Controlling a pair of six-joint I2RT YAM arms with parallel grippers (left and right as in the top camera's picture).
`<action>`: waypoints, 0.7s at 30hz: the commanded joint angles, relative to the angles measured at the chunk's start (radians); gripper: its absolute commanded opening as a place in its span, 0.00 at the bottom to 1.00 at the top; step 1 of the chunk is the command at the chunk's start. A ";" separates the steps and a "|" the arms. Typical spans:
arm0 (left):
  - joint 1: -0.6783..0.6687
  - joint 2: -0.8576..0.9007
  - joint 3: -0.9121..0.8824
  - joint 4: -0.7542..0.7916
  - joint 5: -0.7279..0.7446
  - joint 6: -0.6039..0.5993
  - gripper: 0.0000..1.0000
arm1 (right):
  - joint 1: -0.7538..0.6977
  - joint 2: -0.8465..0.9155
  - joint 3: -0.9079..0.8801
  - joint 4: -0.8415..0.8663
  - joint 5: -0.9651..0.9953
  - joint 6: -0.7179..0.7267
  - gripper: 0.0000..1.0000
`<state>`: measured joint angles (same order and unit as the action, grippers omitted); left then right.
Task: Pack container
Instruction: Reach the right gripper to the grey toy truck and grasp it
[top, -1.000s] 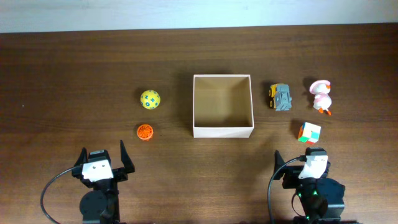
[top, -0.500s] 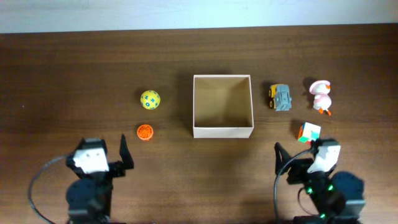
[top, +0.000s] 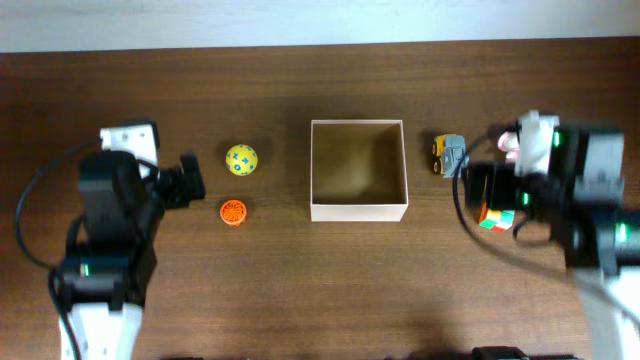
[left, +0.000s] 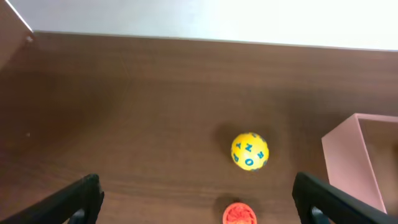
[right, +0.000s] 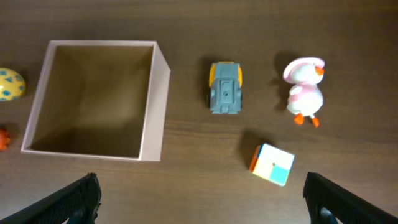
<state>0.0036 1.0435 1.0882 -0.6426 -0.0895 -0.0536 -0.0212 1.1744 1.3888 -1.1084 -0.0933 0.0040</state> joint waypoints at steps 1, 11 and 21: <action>0.015 0.110 0.103 -0.032 0.048 -0.013 0.99 | -0.006 0.156 0.134 -0.026 0.027 -0.027 0.99; 0.045 0.292 0.140 -0.052 0.060 -0.013 0.99 | -0.041 0.528 0.185 0.098 0.053 -0.026 0.99; 0.045 0.349 0.139 -0.052 0.060 -0.013 0.99 | -0.051 0.756 0.185 0.187 0.021 -0.027 0.99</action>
<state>0.0425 1.3808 1.2091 -0.6956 -0.0471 -0.0536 -0.0696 1.8847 1.5616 -0.9325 -0.0647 -0.0124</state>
